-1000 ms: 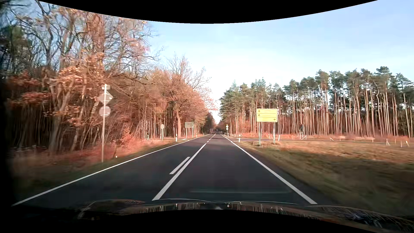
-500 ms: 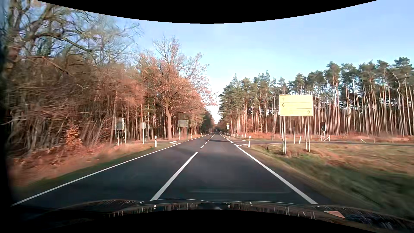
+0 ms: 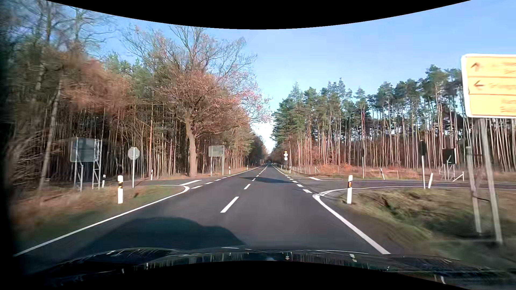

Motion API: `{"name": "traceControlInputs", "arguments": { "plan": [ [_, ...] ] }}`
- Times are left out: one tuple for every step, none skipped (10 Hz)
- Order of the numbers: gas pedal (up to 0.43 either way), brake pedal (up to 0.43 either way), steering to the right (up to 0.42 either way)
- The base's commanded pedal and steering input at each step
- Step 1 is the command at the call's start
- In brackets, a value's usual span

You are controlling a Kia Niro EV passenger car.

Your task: Follow the waypoints while adhering to traffic rules and regulations

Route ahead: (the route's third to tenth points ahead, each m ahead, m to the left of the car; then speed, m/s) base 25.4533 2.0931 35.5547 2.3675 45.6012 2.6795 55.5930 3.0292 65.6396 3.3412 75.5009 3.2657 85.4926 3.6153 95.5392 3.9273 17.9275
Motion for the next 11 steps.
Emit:
{"name": "traceControlInputs", "arguments": {
  "plan": [
    [0.138,0.000,0.001],
    [0.138,0.000,0.000],
    [0.138,0.000,0.000],
    [0.138,0.000,0.000],
    [0.138,0.000,0.000],
    [0.138,0.000,0.000],
    [0.138,0.000,0.000],
    [0.138,0.000,0.000],
    [0.138,0.000,-0.001],
    [0.138,0.000,0.000],
    [0.138,0.000,-0.001]
  ]
}}
